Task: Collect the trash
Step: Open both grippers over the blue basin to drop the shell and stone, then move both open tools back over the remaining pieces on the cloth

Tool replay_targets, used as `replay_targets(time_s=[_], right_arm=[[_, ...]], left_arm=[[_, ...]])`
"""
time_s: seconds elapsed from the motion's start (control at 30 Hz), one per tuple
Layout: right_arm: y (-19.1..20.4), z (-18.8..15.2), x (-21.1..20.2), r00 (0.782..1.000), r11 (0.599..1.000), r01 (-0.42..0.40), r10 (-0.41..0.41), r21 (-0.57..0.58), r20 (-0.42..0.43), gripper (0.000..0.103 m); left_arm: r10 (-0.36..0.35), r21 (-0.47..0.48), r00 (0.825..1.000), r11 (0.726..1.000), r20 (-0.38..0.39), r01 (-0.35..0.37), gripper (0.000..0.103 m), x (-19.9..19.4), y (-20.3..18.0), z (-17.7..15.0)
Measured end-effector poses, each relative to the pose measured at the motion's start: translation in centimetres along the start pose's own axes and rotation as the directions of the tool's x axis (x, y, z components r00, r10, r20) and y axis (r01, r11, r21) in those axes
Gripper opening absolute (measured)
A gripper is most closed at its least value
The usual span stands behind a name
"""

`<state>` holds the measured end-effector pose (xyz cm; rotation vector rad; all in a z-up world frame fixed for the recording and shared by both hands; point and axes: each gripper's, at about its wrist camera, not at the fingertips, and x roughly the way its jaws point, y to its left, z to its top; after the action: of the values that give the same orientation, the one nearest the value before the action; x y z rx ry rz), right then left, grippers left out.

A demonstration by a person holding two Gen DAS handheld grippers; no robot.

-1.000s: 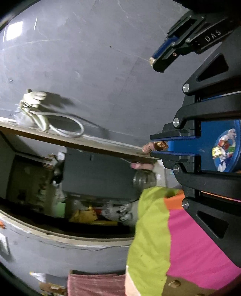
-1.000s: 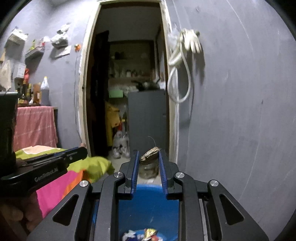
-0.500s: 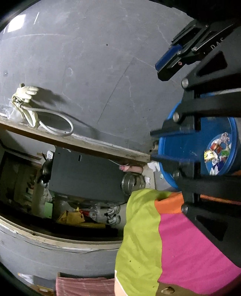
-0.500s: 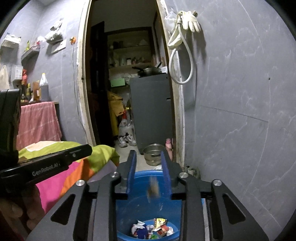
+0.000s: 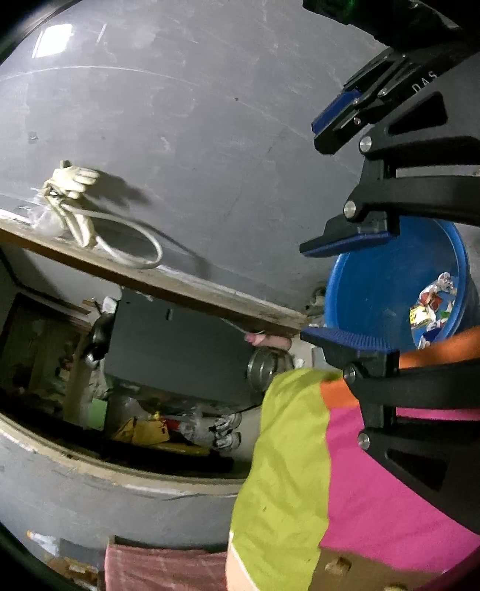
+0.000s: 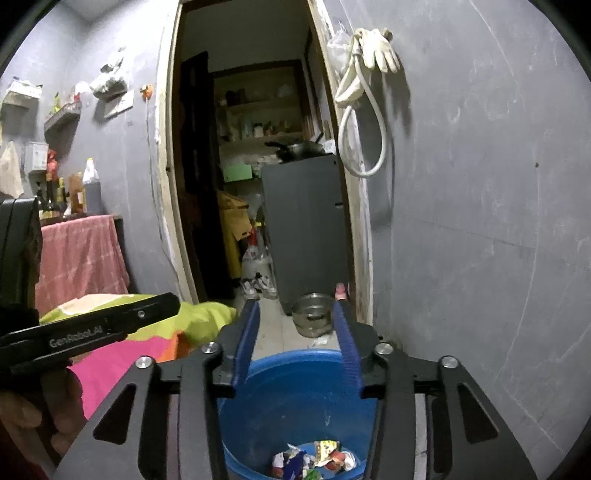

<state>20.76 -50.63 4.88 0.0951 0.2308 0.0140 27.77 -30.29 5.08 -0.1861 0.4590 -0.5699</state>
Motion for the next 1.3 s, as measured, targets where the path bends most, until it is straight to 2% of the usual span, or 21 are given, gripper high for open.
replay_targets(time_s=[0.03, 0.13, 0.17, 0.2, 0.23, 0.3, 0.47, 0.67, 0.77, 0.83, 0.97, 1.07, 1.13, 1.27, 1.3], right_arm=[[0.3, 0.4, -0.3, 1.0, 1.0, -0.003, 0.003, -0.003, 0.01, 0.049], [1.3, 1.5, -1.1, 0.999, 1.0, -0.012, 0.013, -0.012, 0.044, 0.06], [1.8, 2.0, -1.4, 0.998, 1.0, -0.015, 0.016, -0.015, 0.058, 0.067], [2.3, 2.4, -1.7, 0.997, 1.0, -0.021, 0.022, -0.014, 0.071, 0.072], [2.7, 2.8, -2.0, 0.996, 0.999, -0.03, 0.031, -0.013, 0.084, 0.077], [3.6, 3.4, -2.3, 0.994, 0.999, -0.044, 0.045, -0.016, 0.102, 0.082], [7.0, 4.6, -3.5, 0.983, 0.994, -0.102, 0.106, -0.031, 0.149, 0.103], [11.5, 4.3, -3.9, 0.965, 0.979, -0.196, 0.203, -0.059, 0.164, 0.103], [13.8, 3.4, -4.0, 0.953, 0.969, -0.235, 0.246, -0.08, 0.176, 0.103], [15.2, 2.6, -3.8, 0.949, 0.963, -0.256, 0.267, -0.085, 0.17, 0.103], [17.6, 1.0, -2.8, 0.948, 0.953, -0.288, 0.298, -0.093, 0.115, 0.103], [18.5, 0.1, -1.7, 0.948, 0.948, -0.309, 0.314, -0.081, 0.052, 0.103], [19.1, -0.4, -0.5, 0.956, 0.952, -0.292, 0.293, -0.089, -0.003, 0.103], [20.0, -1.5, 1.6, 0.951, 0.946, -0.303, 0.292, -0.117, -0.102, 0.103], [20.3, -1.7, 2.3, 0.948, 0.943, -0.306, 0.29, -0.128, -0.133, 0.103]], left_arm=[[0.005, -0.004, 1.0, 1.0, 0.015, -0.005, 0.051, -0.8, 0.4, 0.4], [0.024, -0.001, 0.997, 1.0, 0.068, -0.024, 0.057, -3.5, 1.6, 1.4], [0.035, 0.006, 0.996, 0.999, 0.08, -0.036, 0.059, -4.4, 2.1, 1.9], [0.044, 0.007, 0.995, 0.999, 0.09, -0.045, 0.069, -5.2, 2.4, 2.2], [0.055, 0.002, 0.993, 0.998, 0.107, -0.056, 0.085, -6.3, 3.0, 2.5], [0.073, -0.016, 0.986, 0.997, 0.149, -0.071, 0.096, -8.5, 4.2, 2.9], [0.161, -0.007, 0.967, 0.987, 0.196, -0.163, 0.099, -13.6, 7.1, 3.7], [0.279, -0.008, 0.942, 0.959, 0.188, -0.282, 0.1, -18.5, 10.9, 1.7], [0.333, -0.007, 0.926, 0.941, 0.177, -0.337, 0.1, -19.9, 12.5, 0.2], [0.354, -0.011, 0.923, 0.934, 0.154, -0.356, 0.1, -20.3, 13.6, -0.6], [0.376, -0.022, 0.923, 0.926, 0.086, -0.376, 0.1, -20.6, 15.6, -2.4], [0.375, -0.009, 0.927, 0.927, 0.002, -0.375, 0.1, -19.6, 16.7, -3.5], [0.35, -0.009, 0.936, 0.936, -0.042, -0.351, 0.099, -18.8, 17.3, -4.0], [0.315, 0.004, 0.939, 0.948, -0.134, -0.318, 0.099, -16.8, 18.1, -4.8], [0.308, 0.001, 0.939, 0.95, -0.151, -0.311, 0.096, -16.3, 18.4, -4.8]])
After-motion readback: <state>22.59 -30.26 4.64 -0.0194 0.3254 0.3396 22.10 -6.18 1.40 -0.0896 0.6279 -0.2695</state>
